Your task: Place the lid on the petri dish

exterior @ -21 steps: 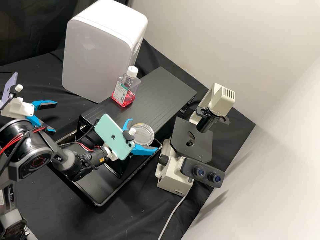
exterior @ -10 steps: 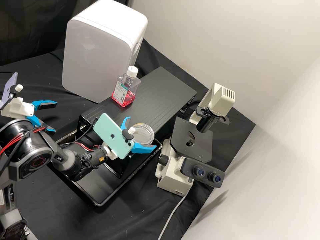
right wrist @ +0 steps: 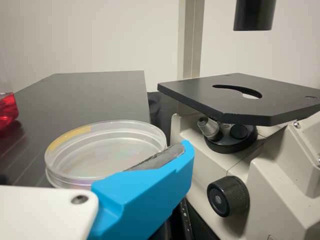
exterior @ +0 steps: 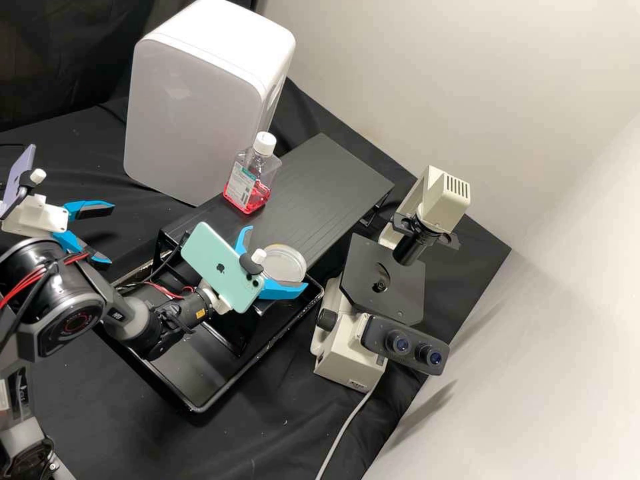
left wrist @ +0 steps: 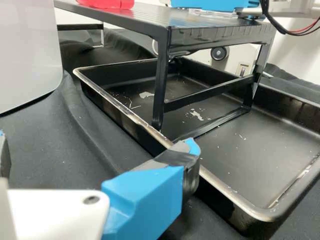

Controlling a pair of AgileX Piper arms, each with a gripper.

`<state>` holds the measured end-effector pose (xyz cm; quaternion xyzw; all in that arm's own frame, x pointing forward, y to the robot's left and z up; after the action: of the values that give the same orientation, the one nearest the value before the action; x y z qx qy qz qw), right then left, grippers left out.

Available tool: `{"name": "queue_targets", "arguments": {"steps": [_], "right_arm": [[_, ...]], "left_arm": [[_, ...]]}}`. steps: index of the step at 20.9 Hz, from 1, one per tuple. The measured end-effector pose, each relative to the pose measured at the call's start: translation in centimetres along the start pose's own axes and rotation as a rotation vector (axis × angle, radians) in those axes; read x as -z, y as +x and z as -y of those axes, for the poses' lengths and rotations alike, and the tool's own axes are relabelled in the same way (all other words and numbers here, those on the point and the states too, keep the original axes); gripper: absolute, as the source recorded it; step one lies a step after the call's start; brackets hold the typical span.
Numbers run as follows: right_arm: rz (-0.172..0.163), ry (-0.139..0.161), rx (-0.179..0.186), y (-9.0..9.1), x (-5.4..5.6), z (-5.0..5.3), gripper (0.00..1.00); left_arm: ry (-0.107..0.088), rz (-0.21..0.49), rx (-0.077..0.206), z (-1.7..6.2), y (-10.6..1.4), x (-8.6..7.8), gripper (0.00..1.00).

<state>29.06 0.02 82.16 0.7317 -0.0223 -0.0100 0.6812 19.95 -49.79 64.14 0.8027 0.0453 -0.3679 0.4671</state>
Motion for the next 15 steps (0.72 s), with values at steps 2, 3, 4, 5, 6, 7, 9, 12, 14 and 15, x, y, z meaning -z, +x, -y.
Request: {"name": "queue_targets", "arguments": {"steps": [2,3,4,5,6,7,9,12,14,15], "right_arm": [[-0.014,0.000,0.007,0.0,0.3,0.1,1.00],[-0.019,-0.002,0.010,0.0,0.5,0.2,1.00],[-0.025,-0.007,0.017,-0.1,0.5,0.2,1.00],[-0.030,-0.009,0.021,-0.1,0.6,0.3,1.00],[-0.031,-0.008,0.023,-0.1,0.6,0.3,1.00],[-0.033,-0.004,0.024,-0.1,0.7,0.3,1.00],[-0.041,0.003,0.026,-0.1,0.9,0.4,1.00],[-0.066,0.002,0.041,-0.2,1.4,0.6,1.00],[-0.078,-0.003,0.056,-0.2,1.7,0.9,1.00],[-0.082,-0.004,0.061,-0.2,1.8,1.0,1.00]], "left_arm": [[0.000,0.000,0.000,0.00,0.0,0.0,1.00],[0.000,0.000,0.000,0.00,0.0,0.0,1.00],[0.000,0.002,0.001,0.02,0.0,0.0,1.00],[0.000,0.001,0.001,0.01,0.0,0.0,1.00],[0.000,0.001,0.001,0.01,0.0,0.0,1.00],[0.000,0.001,0.001,0.01,0.0,0.0,1.00],[0.000,0.001,0.001,0.01,0.0,0.0,1.00],[0.000,0.001,0.001,0.01,0.0,0.0,1.00],[0.000,0.001,0.001,0.01,0.0,0.0,1.00],[0.000,0.001,0.001,0.01,0.0,0.0,1.00]]}}
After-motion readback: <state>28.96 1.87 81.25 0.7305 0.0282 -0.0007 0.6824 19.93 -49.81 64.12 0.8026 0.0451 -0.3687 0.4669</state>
